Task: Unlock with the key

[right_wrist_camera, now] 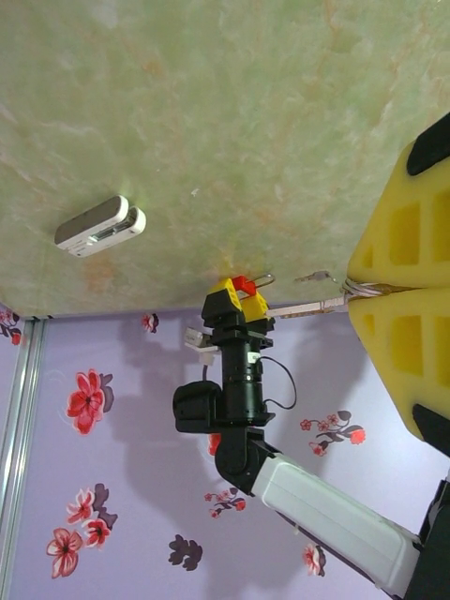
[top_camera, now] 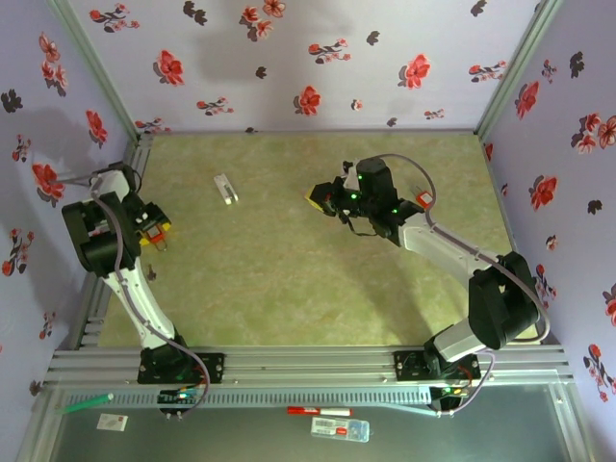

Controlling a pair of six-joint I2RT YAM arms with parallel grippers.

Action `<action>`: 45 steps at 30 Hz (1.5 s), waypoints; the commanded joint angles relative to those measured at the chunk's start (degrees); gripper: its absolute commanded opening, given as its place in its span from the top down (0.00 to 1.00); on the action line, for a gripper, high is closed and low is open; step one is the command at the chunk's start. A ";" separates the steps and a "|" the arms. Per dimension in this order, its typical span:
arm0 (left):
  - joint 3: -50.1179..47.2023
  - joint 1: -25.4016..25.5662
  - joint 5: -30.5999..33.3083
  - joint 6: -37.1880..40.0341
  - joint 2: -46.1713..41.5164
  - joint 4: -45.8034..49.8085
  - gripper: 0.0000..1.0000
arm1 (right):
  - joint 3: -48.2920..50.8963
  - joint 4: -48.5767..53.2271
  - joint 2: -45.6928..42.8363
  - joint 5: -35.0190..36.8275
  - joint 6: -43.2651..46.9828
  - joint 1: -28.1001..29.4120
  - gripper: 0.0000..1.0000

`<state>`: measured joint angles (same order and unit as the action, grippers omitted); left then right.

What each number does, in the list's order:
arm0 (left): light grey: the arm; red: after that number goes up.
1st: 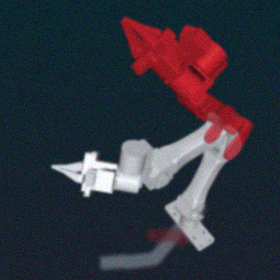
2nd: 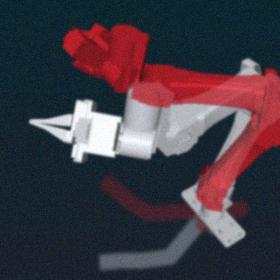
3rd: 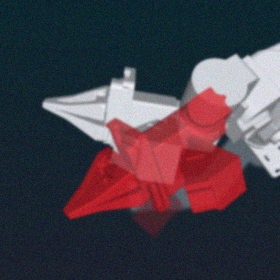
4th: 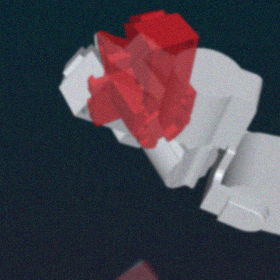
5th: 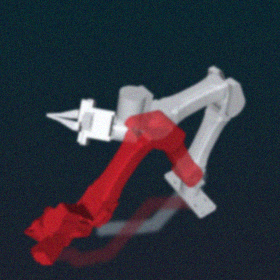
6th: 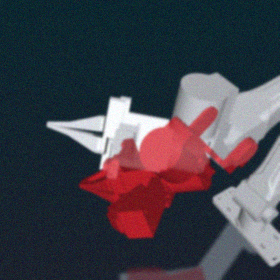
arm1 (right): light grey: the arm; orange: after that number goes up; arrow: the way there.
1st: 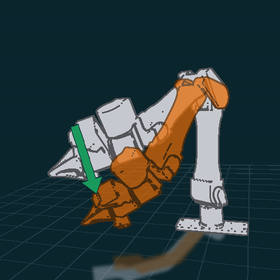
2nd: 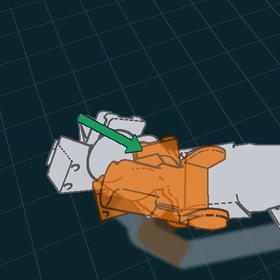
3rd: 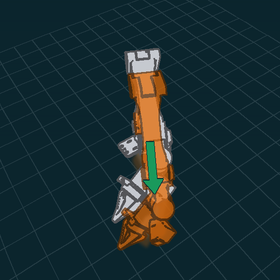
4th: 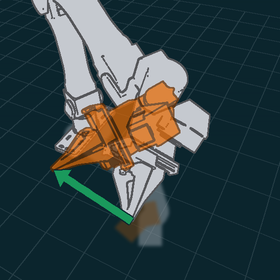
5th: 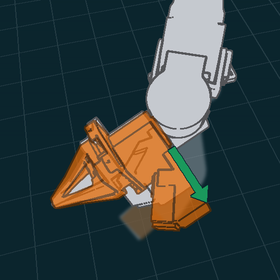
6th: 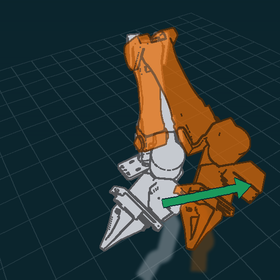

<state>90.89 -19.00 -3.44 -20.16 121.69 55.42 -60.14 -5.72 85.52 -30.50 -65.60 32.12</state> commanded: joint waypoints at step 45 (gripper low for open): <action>2.59 54.15 -15.09 85.05 -29.98 -4.76 1.00 | -20.85 52.25 -8.26 -14.86 33.60 -10.24 1.00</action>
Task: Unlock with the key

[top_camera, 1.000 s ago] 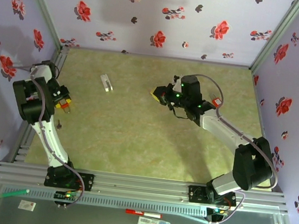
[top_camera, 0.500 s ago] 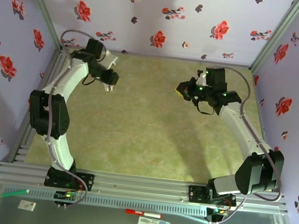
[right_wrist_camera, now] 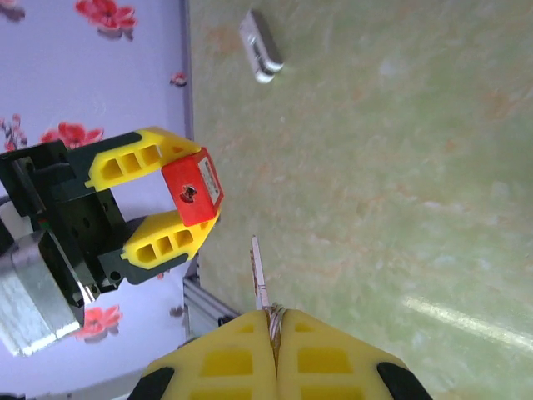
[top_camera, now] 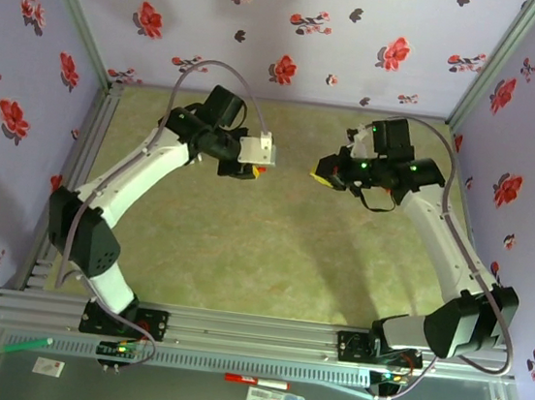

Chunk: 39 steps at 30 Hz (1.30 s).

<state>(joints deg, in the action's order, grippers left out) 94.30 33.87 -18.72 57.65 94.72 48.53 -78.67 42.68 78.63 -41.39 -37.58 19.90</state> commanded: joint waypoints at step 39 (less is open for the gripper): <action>-2.52 7.27 -3.07 3.32 -4.79 4.38 1.00 | 2.50 -2.08 1.19 -5.46 4.62 9.74 1.00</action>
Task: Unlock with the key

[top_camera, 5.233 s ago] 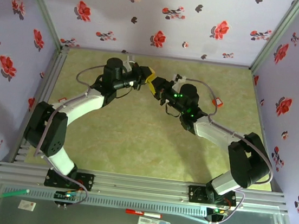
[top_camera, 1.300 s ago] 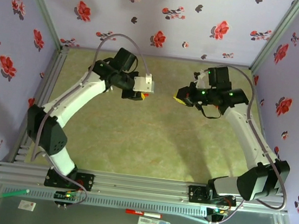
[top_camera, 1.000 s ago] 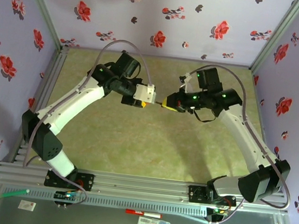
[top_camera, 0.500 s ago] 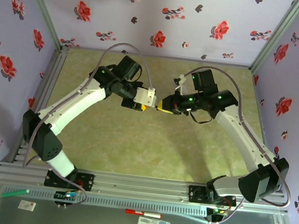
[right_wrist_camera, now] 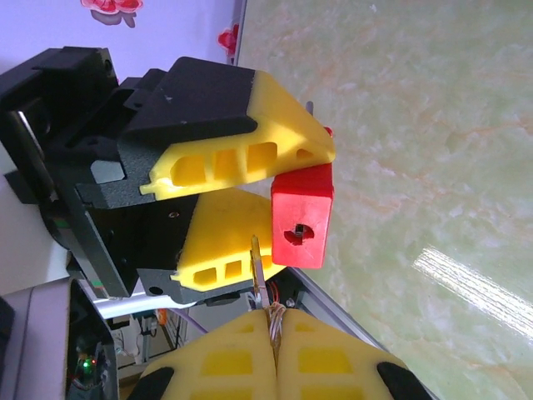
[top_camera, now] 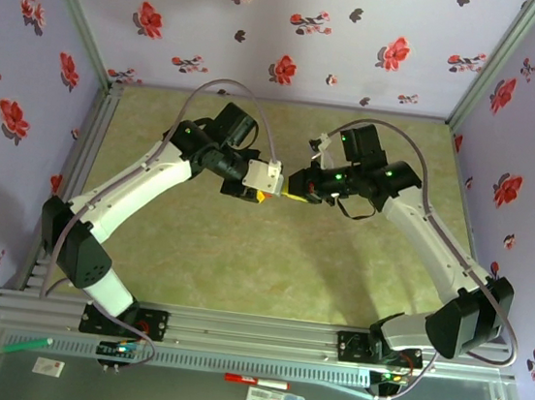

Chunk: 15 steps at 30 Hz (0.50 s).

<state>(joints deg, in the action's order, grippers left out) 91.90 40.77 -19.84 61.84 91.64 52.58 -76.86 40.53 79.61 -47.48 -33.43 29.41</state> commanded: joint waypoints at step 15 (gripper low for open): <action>-1.17 0.52 -2.05 -1.20 -2.58 0.33 1.00 | 1.64 3.05 -1.05 2.13 2.23 -0.31 1.00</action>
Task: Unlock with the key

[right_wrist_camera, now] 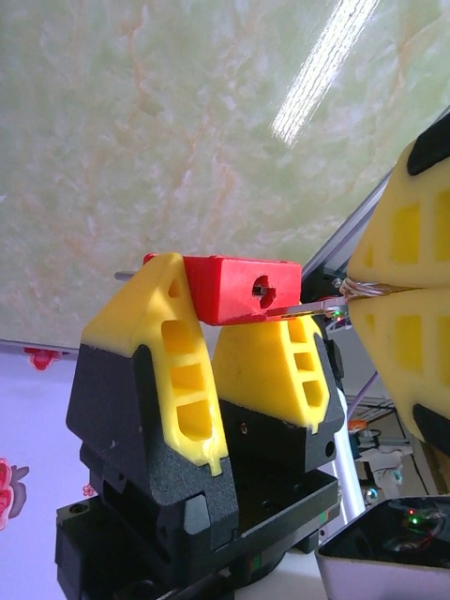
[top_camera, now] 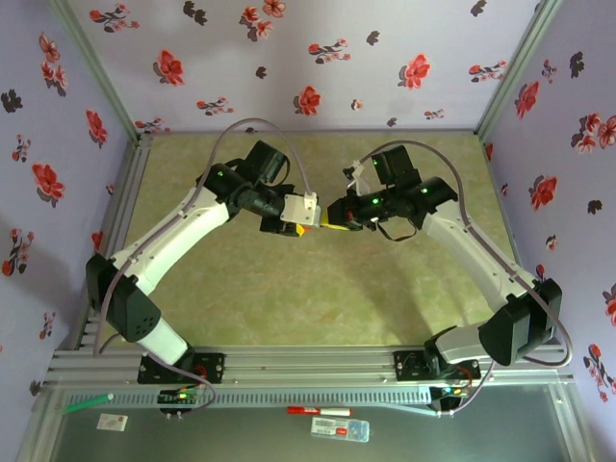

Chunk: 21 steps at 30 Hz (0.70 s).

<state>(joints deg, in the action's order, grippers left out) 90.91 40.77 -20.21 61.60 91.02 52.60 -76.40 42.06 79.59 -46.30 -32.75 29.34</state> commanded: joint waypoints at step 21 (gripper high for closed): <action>-0.29 1.69 -1.85 -0.87 -1.83 0.31 1.00 | 1.96 -0.01 -0.48 0.24 0.62 -0.16 1.00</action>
<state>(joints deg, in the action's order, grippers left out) 90.59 41.36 -20.12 61.43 90.98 52.80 -75.13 42.26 79.61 -46.11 -32.58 29.26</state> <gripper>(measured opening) 0.380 0.051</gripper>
